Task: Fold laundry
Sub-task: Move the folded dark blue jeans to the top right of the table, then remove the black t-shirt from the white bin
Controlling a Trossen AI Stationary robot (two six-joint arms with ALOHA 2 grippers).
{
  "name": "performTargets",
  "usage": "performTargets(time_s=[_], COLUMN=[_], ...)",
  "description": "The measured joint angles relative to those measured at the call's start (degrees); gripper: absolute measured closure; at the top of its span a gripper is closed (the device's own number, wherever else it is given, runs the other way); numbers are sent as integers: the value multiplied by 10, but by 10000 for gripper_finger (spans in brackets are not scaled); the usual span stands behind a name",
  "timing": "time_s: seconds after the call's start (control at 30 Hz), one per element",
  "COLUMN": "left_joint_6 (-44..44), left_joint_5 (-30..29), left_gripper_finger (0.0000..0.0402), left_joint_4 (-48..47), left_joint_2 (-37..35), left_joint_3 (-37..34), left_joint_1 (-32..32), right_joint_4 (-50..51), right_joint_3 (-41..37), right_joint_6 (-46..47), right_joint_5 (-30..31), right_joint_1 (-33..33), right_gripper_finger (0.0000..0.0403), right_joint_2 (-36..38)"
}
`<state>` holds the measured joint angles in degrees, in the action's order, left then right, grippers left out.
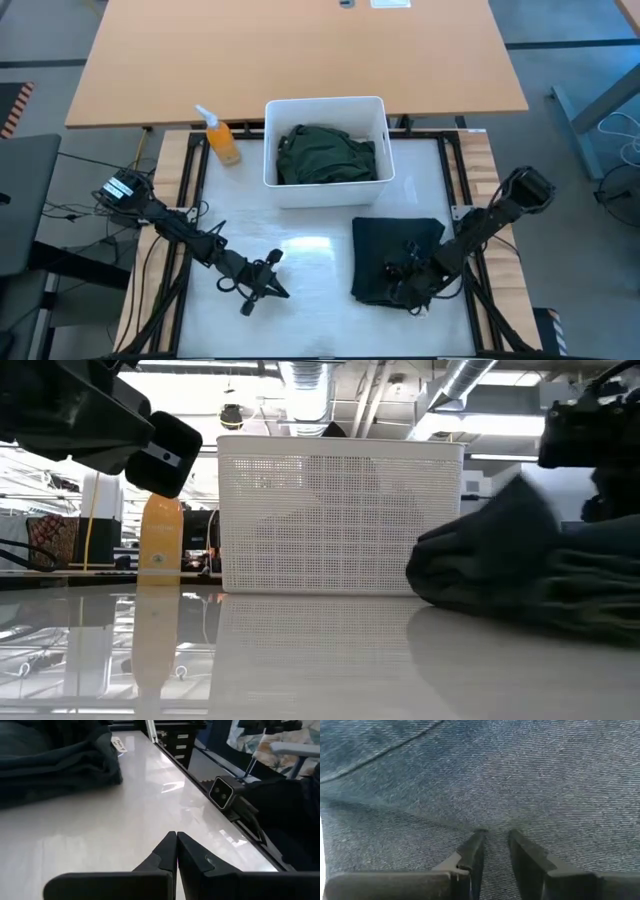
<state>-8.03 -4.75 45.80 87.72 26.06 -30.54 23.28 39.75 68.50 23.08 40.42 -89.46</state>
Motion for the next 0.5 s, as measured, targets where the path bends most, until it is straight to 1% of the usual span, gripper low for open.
performTargets(time_s=[0.13,0.3,0.4,0.5], left_joint_6=[0,0,-1,-2], left_joint_5=[-7,-16,-16,-17], left_gripper_finger=[401,401,401,401], left_joint_4=[0,0,0,0], left_joint_2=[0,0,0,0], left_joint_3=[0,0,0,0], left_joint_1=[1,1,1,1], right_joint_4=[47,102,130,119], right_joint_3=[-3,-6,-8,-7], right_joint_6=[-16,-34,-21,-15], right_joint_5=[-34,-60,-58,-52], right_joint_1=[2,-1,-1,-1], right_gripper_finger=[281,281,281,281], right_joint_2=[40,120,166,196])
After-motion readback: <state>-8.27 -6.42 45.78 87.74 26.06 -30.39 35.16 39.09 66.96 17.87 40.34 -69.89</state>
